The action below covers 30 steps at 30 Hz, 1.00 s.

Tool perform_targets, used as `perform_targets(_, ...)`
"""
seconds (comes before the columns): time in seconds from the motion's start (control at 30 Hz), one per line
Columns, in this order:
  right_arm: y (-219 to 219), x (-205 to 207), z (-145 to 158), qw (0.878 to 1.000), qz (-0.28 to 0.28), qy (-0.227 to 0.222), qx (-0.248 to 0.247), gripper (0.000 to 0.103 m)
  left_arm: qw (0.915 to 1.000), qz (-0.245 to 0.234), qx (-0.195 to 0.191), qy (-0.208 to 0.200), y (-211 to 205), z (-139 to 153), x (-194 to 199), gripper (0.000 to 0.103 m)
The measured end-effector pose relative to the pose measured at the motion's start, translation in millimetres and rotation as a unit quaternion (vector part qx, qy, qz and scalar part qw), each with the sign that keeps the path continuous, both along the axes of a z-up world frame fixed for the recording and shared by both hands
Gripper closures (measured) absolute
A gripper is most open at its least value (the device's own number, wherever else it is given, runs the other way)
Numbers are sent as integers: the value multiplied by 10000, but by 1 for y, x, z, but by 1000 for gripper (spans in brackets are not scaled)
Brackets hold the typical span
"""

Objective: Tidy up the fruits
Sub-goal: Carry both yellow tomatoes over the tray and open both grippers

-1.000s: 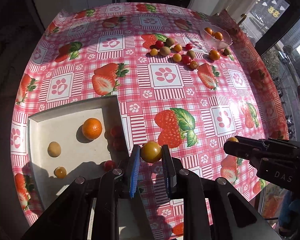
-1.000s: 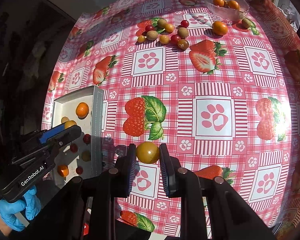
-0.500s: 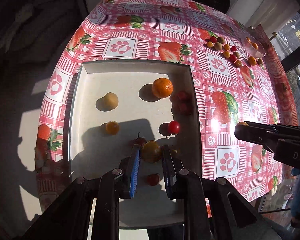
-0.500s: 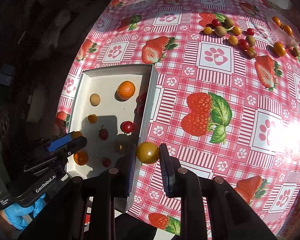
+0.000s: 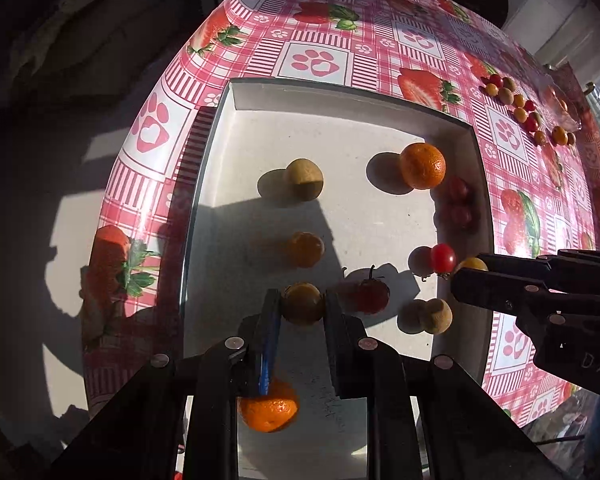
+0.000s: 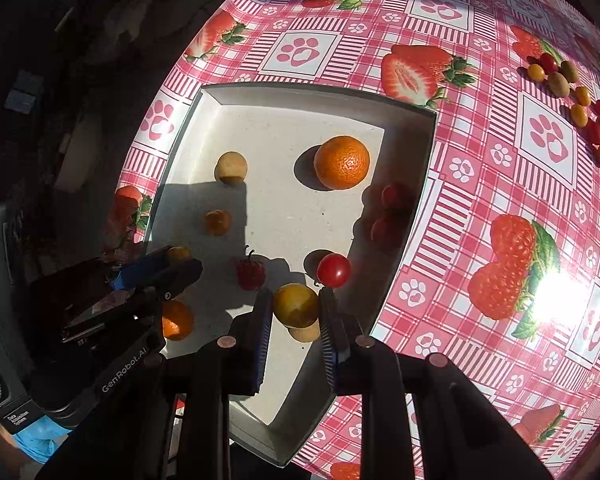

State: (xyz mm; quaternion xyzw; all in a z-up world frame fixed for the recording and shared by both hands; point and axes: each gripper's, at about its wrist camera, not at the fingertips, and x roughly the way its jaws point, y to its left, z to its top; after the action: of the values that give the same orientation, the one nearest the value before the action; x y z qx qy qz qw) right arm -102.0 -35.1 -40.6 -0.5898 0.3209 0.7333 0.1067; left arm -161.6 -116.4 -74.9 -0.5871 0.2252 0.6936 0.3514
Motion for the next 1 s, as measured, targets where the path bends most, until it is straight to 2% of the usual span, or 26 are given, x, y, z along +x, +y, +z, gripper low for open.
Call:
perform_targets(0.2,17,-26,-16,9999,-76,-51,57,77,9998,0,105,139,22,-2,-19,80)
perform_targets(0.63,24,-46,-41,9995,-52,-294,36,75,9995,-205,-228,81,44,-30,-26,79)
perform_targets(0.77,24,-55,-45,9994,-34,-349,-3,68,9992,-62,-318,222,40,-28,-28,53)
perform_targets(0.8,26,-54,-44,9993,-60,-357,-21,61,9993,-6,-295,233,37,-27,-28,51)
perform_targets(0.83,29,-53,-43,9994,-110,-335,-63,50,9994,27,-282,209,34,-26,-29,50)
perform_targets(0.87,31,-51,-40,9994,-158,-287,-99,43,9993,29,-312,185,32,-26,-29,43)
perform_targets(0.9,32,-51,-37,9995,-177,-206,-147,38,9992,33,-343,221,31,-25,-28,32)
perform_targets(0.93,31,-51,-33,9996,-168,-146,-161,35,9990,33,-335,298,29,-22,-27,28)
perform_targets(1.0,27,-51,-25,9999,-109,-70,-107,27,9989,42,-299,360,23,-16,-24,26)
